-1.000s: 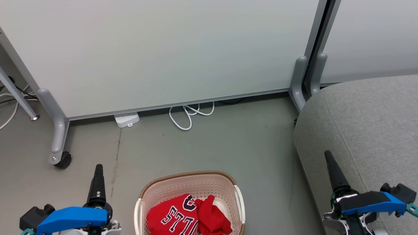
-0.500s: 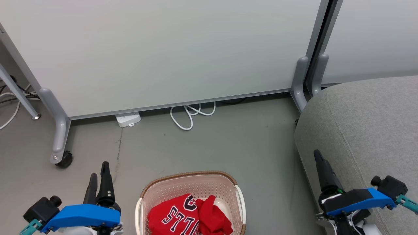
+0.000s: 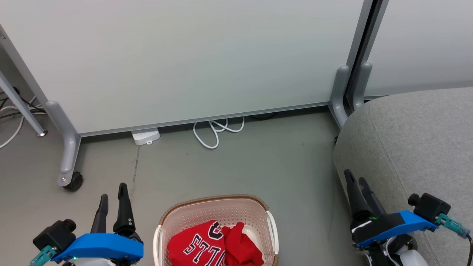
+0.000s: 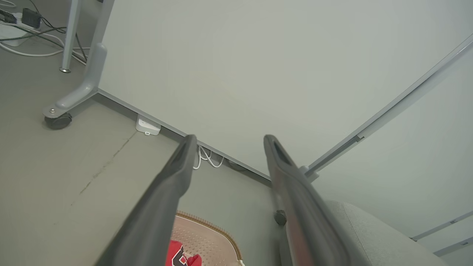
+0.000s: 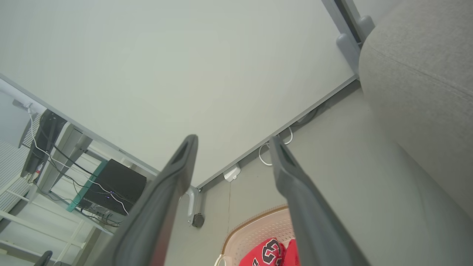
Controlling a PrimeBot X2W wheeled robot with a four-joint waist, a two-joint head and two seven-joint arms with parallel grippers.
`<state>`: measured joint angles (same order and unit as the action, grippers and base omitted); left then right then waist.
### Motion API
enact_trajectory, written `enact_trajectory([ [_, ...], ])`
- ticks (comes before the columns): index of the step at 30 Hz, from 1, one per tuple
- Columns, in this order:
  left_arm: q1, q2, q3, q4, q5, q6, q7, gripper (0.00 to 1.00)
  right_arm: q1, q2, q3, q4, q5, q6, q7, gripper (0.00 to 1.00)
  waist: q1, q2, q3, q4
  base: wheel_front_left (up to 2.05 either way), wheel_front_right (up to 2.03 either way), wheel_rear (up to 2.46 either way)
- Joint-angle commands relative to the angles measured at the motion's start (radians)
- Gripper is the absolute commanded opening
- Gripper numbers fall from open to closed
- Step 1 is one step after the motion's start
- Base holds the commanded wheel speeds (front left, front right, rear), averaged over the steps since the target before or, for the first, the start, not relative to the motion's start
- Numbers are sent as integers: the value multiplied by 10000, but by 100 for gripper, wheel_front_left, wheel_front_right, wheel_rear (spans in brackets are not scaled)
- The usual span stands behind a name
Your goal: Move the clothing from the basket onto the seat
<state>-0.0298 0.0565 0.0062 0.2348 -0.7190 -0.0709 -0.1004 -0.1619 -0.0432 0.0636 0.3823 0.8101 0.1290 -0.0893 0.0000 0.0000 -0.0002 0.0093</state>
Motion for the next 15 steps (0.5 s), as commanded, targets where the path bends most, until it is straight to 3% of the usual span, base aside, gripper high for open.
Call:
enact_trajectory([
  [1, -77, 71, -56, -128, 253, -23, -107, 100, -330, -67, 49, -48, -266, 14, -84, 100, 0, 0, -3, 1, 0, 0, 0],
  [15, -19, 39, -176, 2, 1641, -78, -490, 100, -423, -76, 254, 175, -1726, 18, -339, 100, 0, 0, -40, 7, 0, 0, 0],
])
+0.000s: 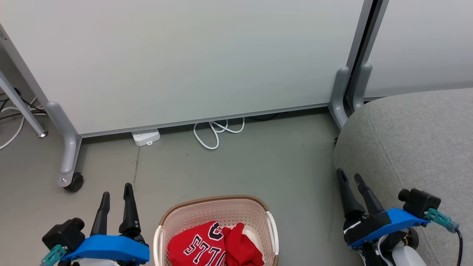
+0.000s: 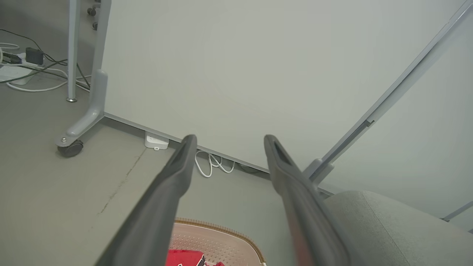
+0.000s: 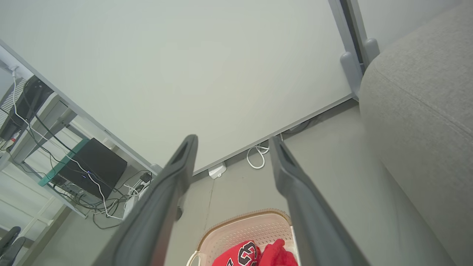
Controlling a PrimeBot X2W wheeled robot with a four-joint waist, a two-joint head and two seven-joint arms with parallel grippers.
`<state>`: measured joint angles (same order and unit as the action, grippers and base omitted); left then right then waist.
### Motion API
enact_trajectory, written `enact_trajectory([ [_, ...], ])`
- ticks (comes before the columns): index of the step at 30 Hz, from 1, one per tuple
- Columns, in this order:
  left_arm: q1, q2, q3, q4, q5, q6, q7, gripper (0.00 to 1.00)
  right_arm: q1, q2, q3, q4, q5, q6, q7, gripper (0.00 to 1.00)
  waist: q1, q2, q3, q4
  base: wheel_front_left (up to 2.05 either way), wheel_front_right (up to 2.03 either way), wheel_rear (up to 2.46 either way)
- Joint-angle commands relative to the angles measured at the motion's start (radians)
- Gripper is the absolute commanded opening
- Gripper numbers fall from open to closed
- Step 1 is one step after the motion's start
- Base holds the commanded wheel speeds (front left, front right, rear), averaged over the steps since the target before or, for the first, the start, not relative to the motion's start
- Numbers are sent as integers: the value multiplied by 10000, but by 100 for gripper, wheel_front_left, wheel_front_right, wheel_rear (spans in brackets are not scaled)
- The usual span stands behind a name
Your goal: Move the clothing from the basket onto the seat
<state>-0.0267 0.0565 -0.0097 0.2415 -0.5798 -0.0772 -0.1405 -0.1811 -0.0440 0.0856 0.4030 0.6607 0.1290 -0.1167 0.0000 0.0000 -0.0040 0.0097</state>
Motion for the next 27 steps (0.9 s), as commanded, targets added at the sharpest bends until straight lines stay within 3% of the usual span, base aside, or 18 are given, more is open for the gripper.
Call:
enact_trajectory([
  [1, -51, 35, -26, -59, 349, -15, -122, 100, -242, -69, 49, -10, -334, 18, -84, 100, 0, 0, -4, 6, 0, 0, 0],
  [27, -30, -38, -137, 211, 2348, 24, -729, 100, -399, -82, 67, 271, -3061, 23, -372, 100, 0, 0, -41, 26, 0, 0, 0],
])
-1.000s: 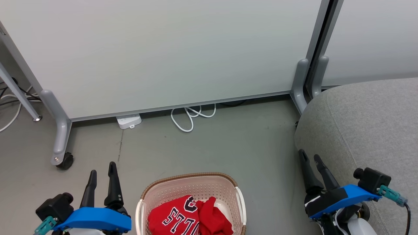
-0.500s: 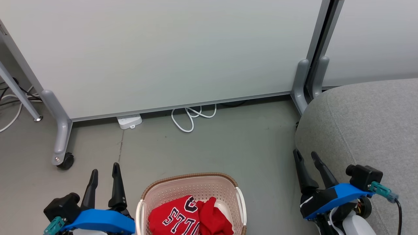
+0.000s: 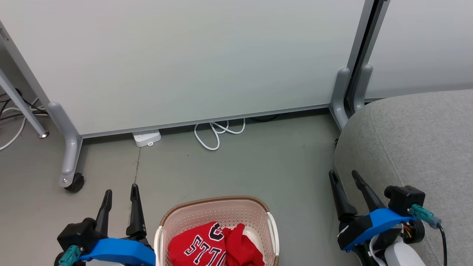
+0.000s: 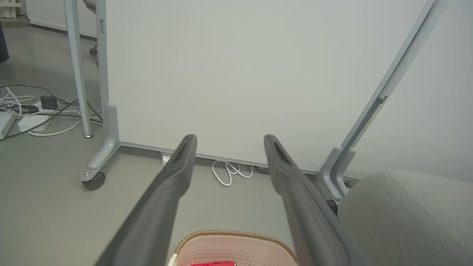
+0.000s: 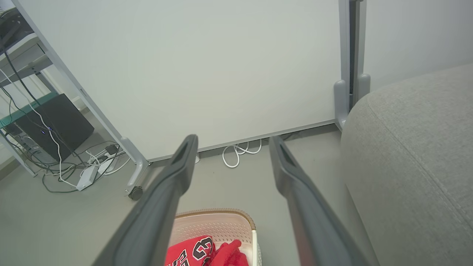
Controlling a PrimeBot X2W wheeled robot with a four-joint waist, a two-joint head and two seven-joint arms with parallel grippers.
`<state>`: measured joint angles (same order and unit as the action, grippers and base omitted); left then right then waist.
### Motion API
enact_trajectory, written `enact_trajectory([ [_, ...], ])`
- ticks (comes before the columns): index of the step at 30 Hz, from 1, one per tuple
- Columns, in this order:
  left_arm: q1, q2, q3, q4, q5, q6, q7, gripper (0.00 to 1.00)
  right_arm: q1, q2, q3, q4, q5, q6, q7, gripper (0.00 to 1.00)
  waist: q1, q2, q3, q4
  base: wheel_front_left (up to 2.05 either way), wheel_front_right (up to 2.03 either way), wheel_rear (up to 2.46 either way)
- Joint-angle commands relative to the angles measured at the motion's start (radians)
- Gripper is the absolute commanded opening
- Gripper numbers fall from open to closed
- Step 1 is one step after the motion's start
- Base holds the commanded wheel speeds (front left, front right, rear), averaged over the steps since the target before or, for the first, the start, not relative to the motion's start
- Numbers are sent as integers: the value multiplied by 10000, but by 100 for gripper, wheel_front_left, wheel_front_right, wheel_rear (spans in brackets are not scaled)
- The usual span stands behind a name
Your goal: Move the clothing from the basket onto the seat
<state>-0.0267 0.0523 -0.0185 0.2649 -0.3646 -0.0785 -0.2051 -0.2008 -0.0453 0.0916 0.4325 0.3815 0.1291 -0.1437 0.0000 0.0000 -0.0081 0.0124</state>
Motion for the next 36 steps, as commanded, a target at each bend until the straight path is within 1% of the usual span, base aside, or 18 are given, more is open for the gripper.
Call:
enact_trajectory([
  [1, -27, 2, -45, -16, 253, 34, -103, 100, -203, -68, 0, -22, -355, 20, -115, 100, 0, 0, -2, -1, 0, 0, 0],
  [16, -37, -17, -63, 14, 906, 9, -381, 100, -253, -73, -161, 27, -1799, 22, -364, 100, 0, 0, -10, 17, 0, 0, 0],
  [30, -28, -19, -133, 34, 1712, 58, -619, 100, -283, -78, -89, 42, -3074, 18, -449, 100, 0, 0, -7, 12, 0, 0, 0],
  [36, -62, -20, -154, 54, 1537, 76, -616, 100, -260, -78, -181, -1, -3075, 18, -401, 100, 0, 0, -11, 10, 0, 0, 0],
])
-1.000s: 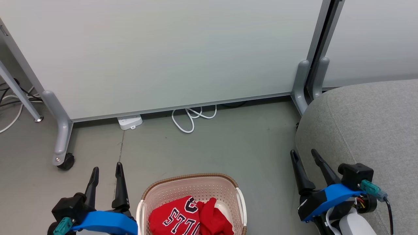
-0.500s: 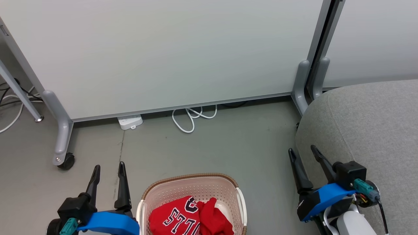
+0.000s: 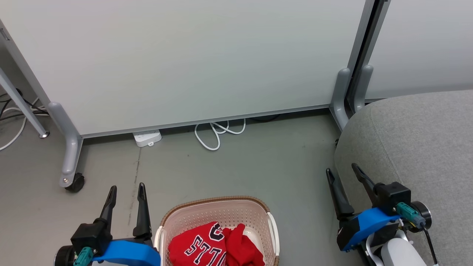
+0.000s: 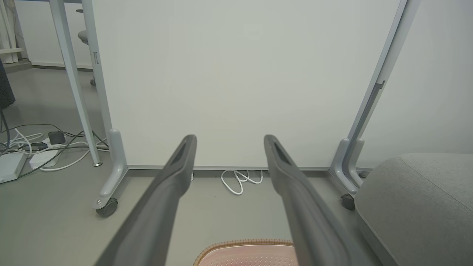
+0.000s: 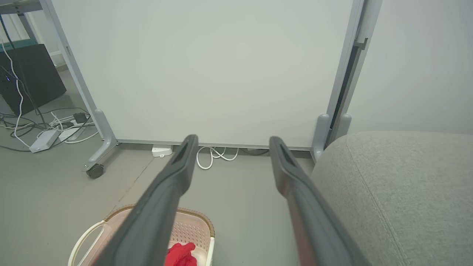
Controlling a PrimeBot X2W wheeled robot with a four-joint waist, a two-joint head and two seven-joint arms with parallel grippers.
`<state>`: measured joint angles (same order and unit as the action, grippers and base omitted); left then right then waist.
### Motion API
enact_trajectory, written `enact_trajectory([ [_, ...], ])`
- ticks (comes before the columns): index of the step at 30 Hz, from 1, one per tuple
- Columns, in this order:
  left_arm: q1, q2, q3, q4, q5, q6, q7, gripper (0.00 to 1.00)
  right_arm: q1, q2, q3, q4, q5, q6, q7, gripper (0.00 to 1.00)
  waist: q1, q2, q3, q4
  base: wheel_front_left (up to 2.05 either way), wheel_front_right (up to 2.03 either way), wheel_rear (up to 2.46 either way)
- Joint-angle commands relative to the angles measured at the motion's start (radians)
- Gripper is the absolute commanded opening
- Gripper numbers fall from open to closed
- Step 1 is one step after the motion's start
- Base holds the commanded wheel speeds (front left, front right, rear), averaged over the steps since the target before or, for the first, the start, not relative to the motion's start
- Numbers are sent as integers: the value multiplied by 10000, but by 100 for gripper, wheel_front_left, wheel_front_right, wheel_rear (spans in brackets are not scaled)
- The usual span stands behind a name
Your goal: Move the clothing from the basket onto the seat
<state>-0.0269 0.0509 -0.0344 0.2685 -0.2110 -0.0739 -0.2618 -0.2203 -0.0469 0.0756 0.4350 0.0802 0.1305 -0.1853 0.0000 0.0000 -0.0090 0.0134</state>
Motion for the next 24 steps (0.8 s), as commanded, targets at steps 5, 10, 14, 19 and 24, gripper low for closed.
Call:
enact_trajectory([
  [5, -79, -7, -17, 24, -80, 34, -49, 100, -50, -61, -42, -41, -28, 4, 3, 100, 0, 0, 2, 2, 0, 0, 0],
  [10, 8, -9, -122, 219, -225, -8, -41, 100, -105, -61, 108, -72, 72, 4, 38, 100, 0, 0, 95, -129, 0, 0, 0],
  [14, -324, -6, -305, 727, -372, -55, -41, 100, -357, -56, 327, -292, 69, 4, 74, 100, 0, 0, 587, -428, 0, 0, 0],
  [19, -1055, 14, -565, 1885, -346, -198, -39, 100, -882, -58, 526, -836, 19, 4, 194, 100, 0, 0, 1852, -962, 0, 0, 0],
  [24, -2450, 180, -1018, 3511, -216, -378, 208, 100, -1481, -55, 665, -1477, 3, 4, 245, 100, 0, 0, 3425, -1474, 0, 0, 0],
])
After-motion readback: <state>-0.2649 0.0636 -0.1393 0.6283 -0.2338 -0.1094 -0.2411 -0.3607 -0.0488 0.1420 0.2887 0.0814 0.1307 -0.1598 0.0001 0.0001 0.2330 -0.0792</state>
